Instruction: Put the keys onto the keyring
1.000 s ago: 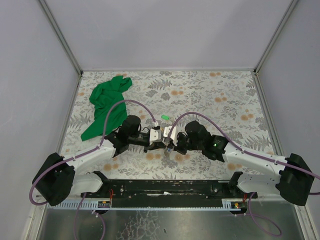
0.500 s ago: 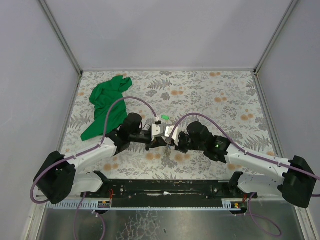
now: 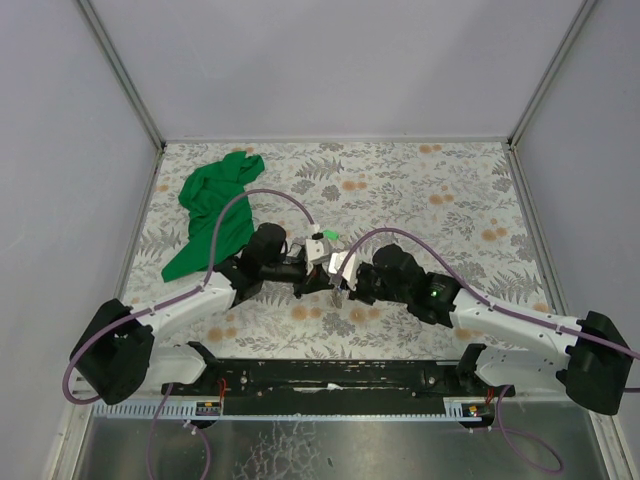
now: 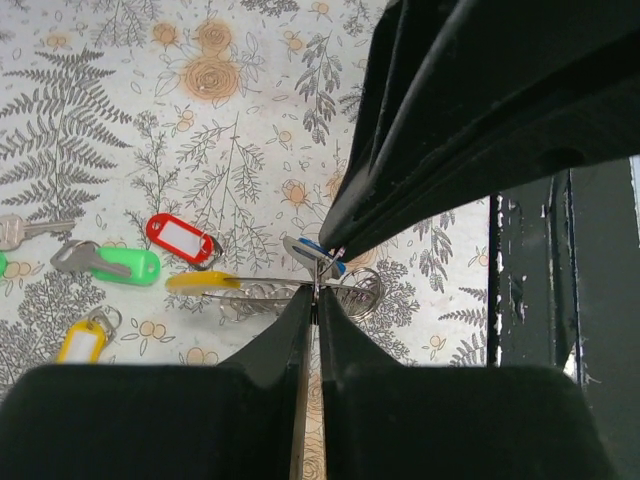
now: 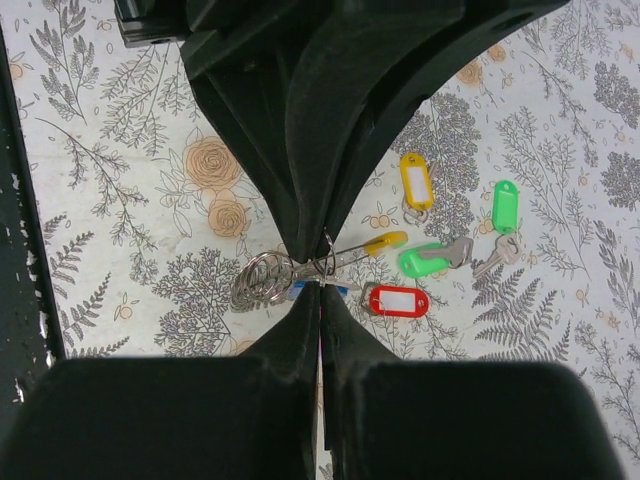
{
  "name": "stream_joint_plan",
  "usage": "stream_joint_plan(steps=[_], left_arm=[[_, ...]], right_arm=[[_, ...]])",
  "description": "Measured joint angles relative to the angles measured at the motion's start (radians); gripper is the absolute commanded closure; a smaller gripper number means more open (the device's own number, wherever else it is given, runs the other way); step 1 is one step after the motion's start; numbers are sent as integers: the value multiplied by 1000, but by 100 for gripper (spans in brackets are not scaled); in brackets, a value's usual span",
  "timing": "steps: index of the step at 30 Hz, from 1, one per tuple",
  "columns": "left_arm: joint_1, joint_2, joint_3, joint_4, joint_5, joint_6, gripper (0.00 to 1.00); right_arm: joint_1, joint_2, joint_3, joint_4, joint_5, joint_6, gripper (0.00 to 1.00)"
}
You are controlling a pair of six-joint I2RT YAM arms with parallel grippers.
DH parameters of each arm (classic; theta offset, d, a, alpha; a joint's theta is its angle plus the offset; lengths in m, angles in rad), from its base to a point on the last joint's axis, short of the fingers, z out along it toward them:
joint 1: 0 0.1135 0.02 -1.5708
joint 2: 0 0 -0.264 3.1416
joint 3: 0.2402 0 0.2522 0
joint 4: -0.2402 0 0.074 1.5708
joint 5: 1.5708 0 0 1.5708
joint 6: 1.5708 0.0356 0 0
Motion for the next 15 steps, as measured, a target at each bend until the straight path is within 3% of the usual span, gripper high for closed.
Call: stream_joint_plan(steps=[15], left_arm=[[11,-23,-84,145,-51,-210,100]], right_arm=[[18,44,-2,24,26,-20,100]])
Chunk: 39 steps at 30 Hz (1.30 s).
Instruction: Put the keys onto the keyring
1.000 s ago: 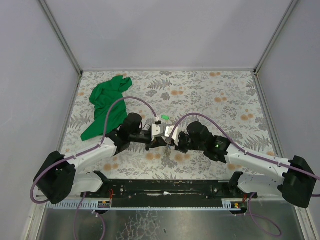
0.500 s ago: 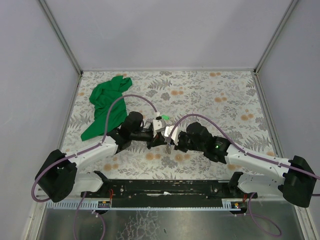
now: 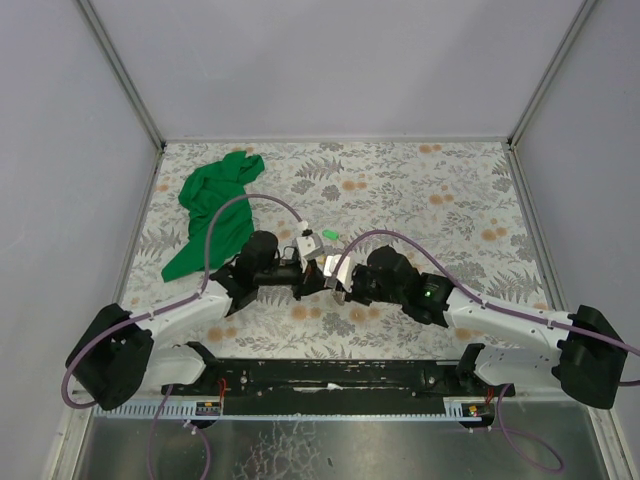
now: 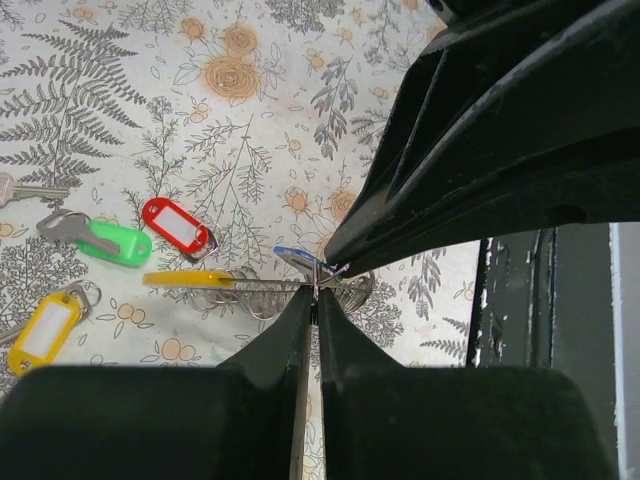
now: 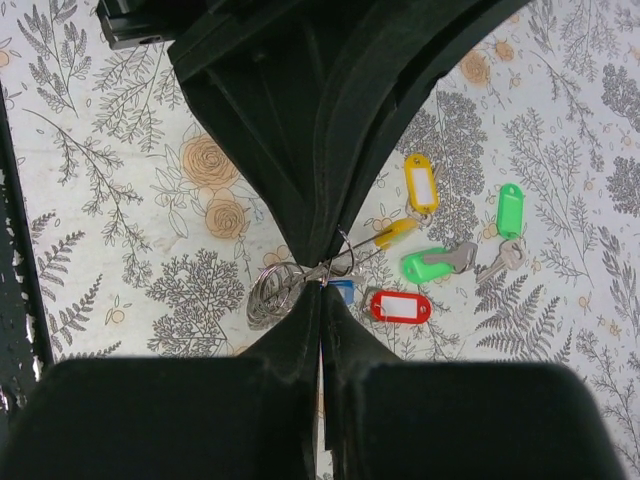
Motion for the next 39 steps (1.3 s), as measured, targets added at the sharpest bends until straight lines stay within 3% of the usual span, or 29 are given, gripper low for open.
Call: stream_joint_plan(steps=[12,19,27,39], left_arm=[[34,-57,-212,426,-24,-249,100],[34,-53,-266,588,-36,-317,89],[39,-77,-288,632,-53,-322,84],[40,-161,-283,532,-40,-186,78]], right_arm=[[7,-14,-1,29,8,0,100],[9,-47,0,20,8,-3,100],[9,-47,22,-53,9,-27,100],[9,-40,77,-117,11,-60,100]])
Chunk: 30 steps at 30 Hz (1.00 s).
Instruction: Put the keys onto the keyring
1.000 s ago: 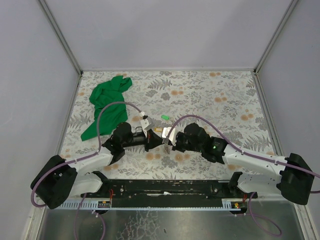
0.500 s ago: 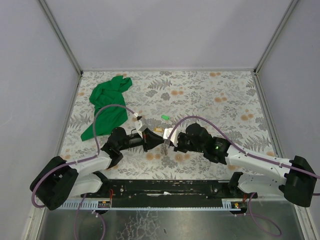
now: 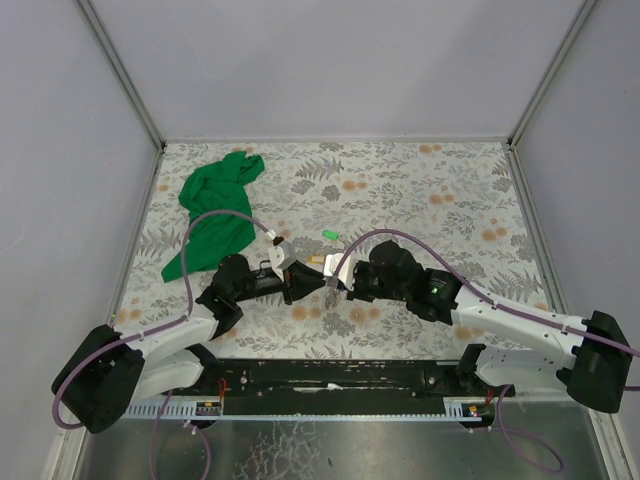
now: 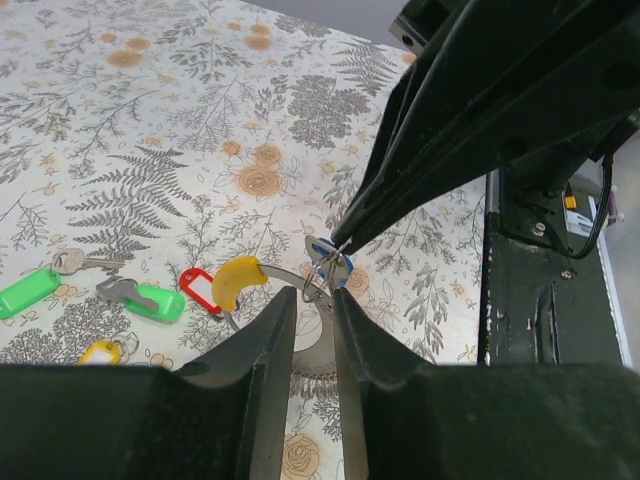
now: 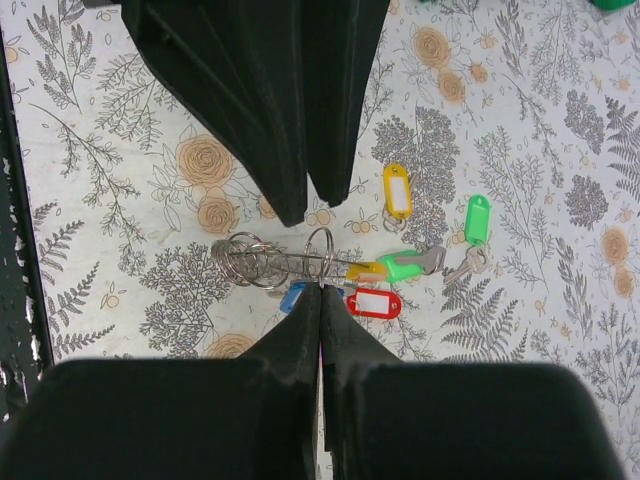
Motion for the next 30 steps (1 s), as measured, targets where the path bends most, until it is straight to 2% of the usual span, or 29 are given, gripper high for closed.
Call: stream_joint_plan(steps=[16,30], left_arm=[[33,89,97,-98,194,188,78],[38,173,154,-176,285,237,83]], right_arm=[[0,14,15,-38,-19,-15,100],[0,16,16,-38,-40,-16,100]])
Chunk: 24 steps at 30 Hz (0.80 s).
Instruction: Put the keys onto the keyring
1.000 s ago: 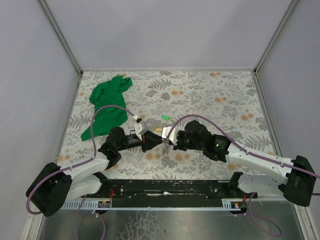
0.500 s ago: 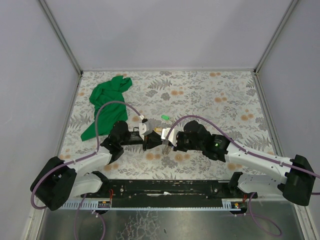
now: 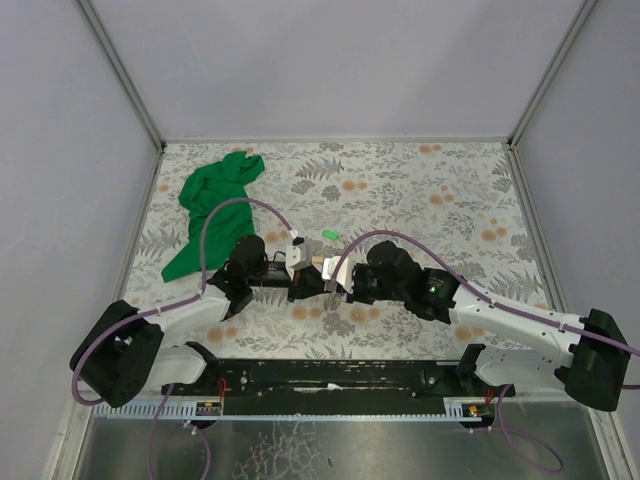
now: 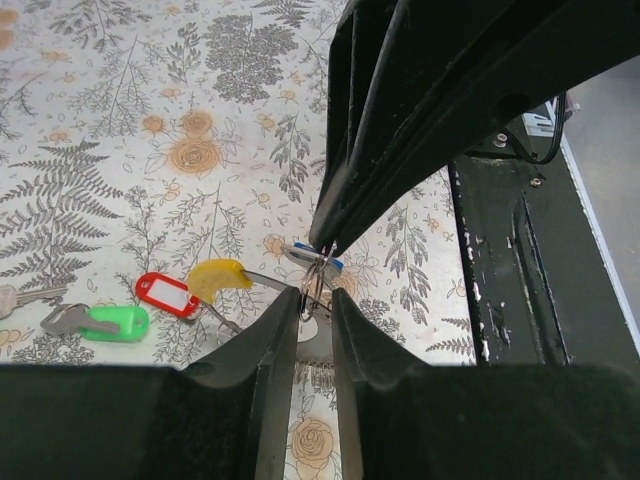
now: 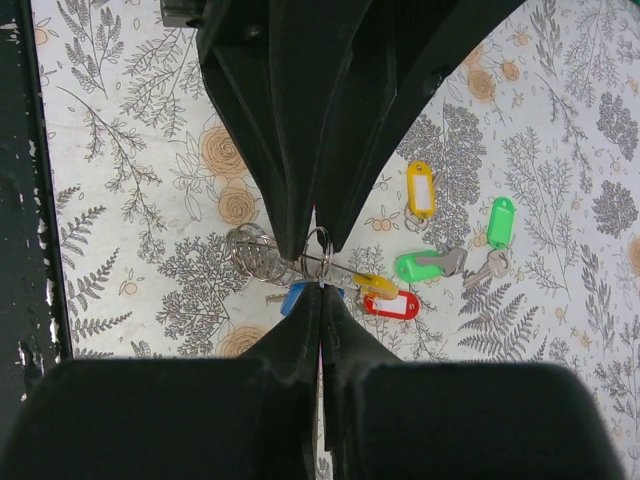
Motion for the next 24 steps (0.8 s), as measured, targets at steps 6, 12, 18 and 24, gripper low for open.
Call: stream_joint_plan(steps=[6,12,18,24], left_arm=[[0,11,5,-13,10,-1,100],[0,7,8,-8,-16,-34,100],[-1,1,-27,92,-82,-180,100],[-3,1,-80,196,-164,-327,100]], right_arm=[[0,7,3,-1,-7,0,100],[0,2,3,-5,-2,2,100],[0,-24,-14,16,10,15,100],[0,-27,-48,56,20,37,100]])
